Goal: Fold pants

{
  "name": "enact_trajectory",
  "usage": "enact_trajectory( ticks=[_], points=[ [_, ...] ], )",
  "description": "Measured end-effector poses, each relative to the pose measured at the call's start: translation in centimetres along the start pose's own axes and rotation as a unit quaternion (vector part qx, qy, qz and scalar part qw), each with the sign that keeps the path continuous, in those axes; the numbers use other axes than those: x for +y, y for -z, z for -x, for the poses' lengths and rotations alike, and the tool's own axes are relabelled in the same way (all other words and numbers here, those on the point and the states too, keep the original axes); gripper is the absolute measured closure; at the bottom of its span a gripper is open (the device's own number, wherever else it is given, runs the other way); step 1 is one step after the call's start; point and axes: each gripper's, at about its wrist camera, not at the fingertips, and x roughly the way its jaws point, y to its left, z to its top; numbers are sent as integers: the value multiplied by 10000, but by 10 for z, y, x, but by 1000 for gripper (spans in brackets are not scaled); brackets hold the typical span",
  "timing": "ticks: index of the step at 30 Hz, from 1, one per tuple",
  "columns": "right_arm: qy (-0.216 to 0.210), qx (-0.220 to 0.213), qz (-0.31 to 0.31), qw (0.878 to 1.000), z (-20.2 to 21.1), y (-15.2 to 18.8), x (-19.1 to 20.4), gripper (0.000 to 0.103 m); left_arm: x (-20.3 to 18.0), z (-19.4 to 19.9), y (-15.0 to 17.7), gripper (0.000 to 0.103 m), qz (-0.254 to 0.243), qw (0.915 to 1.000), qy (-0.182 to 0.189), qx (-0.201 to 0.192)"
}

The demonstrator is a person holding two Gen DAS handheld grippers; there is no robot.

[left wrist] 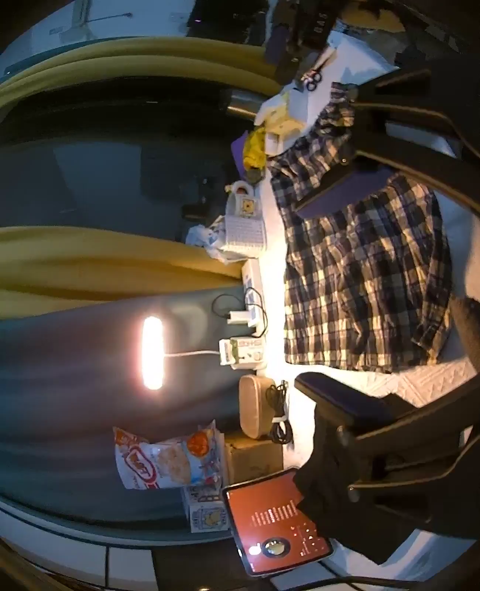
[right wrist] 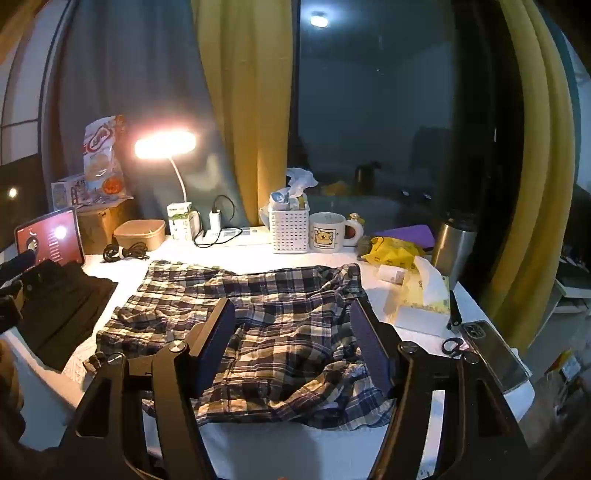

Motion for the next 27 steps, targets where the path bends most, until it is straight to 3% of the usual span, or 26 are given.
enact_trajectory(
  ticks=[27],
  points=[
    [-142,-44,44,9999,3,-3,8,35,2,-3,1,17,64,9997,-10,216]
  ],
)
